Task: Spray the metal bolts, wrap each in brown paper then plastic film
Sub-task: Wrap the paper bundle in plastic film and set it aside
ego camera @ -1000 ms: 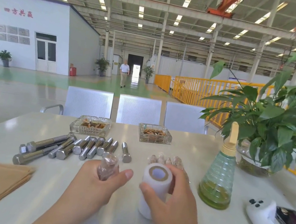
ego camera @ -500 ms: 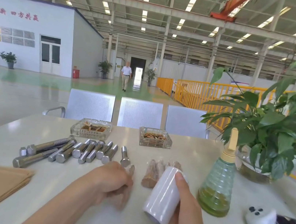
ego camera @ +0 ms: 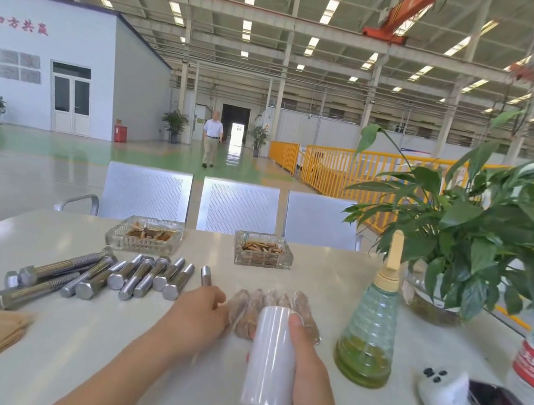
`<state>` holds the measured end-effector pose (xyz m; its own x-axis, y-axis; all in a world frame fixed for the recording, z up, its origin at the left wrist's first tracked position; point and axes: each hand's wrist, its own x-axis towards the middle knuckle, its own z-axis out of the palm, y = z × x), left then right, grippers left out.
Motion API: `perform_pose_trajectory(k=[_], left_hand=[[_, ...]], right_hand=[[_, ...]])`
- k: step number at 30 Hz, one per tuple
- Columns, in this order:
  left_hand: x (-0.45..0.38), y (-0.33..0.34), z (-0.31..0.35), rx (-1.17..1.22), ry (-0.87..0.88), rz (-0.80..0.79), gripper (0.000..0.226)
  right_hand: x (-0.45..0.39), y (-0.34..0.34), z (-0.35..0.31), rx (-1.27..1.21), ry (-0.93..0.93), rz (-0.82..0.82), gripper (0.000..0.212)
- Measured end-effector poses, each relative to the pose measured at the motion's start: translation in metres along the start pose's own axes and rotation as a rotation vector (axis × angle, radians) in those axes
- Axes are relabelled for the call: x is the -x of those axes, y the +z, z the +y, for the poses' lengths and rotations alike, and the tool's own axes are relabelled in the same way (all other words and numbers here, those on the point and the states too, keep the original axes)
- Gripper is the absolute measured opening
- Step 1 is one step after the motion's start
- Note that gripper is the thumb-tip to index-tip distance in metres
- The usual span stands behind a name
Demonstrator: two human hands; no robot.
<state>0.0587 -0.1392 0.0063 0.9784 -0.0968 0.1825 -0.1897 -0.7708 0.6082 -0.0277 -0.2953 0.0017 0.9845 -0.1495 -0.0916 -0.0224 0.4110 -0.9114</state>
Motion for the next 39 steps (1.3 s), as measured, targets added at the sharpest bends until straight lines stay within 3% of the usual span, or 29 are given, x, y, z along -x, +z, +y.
perform_pose_trajectory(k=[3, 4, 7, 12, 16, 18, 21, 27, 34, 39], left_hand=[[0.026, -0.012, -0.003, 0.073, 0.170, 0.241, 0.021], [0.036, -0.018, -0.001, 0.211, 0.187, 0.192, 0.027], [0.054, -0.031, 0.004, 0.554, 0.106, -0.156, 0.049], [0.061, -0.043, -0.013, 0.828, 0.055, -0.280, 0.051], [0.061, -0.049, -0.023, 0.958, -0.006, -0.328, 0.046], [0.061, -0.052, -0.024, 0.990, -0.018, -0.292, 0.038], [0.060, -0.056, -0.025, 0.968, -0.009, -0.234, 0.030], [0.061, -0.054, -0.026, 0.824, -0.048, -0.176, 0.012], [0.064, -0.046, -0.022, 0.807, -0.094, -0.222, 0.017], [0.057, -0.040, -0.025, 0.902, -0.082, -0.106, 0.015]], right_hand=[[-0.006, -0.002, 0.015, -0.007, -0.005, 0.008, 0.086], [-0.005, -0.001, 0.018, 0.024, -0.036, -0.005, 0.088], [-0.006, 0.004, 0.022, 0.173, -0.135, -0.134, 0.075], [-0.001, 0.016, 0.017, 0.332, -0.163, -0.271, 0.057], [-0.005, 0.019, 0.010, 0.357, -0.141, -0.294, 0.061], [-0.009, 0.021, 0.005, 0.339, -0.117, -0.303, 0.065], [-0.014, 0.027, -0.006, 0.392, -0.131, -0.338, 0.049], [-0.021, 0.023, 0.007, 0.456, -0.210, -0.346, 0.043], [-0.019, 0.013, 0.018, 0.457, -0.198, -0.319, 0.053], [-0.019, 0.017, 0.016, 0.370, -0.093, -0.247, 0.040]])
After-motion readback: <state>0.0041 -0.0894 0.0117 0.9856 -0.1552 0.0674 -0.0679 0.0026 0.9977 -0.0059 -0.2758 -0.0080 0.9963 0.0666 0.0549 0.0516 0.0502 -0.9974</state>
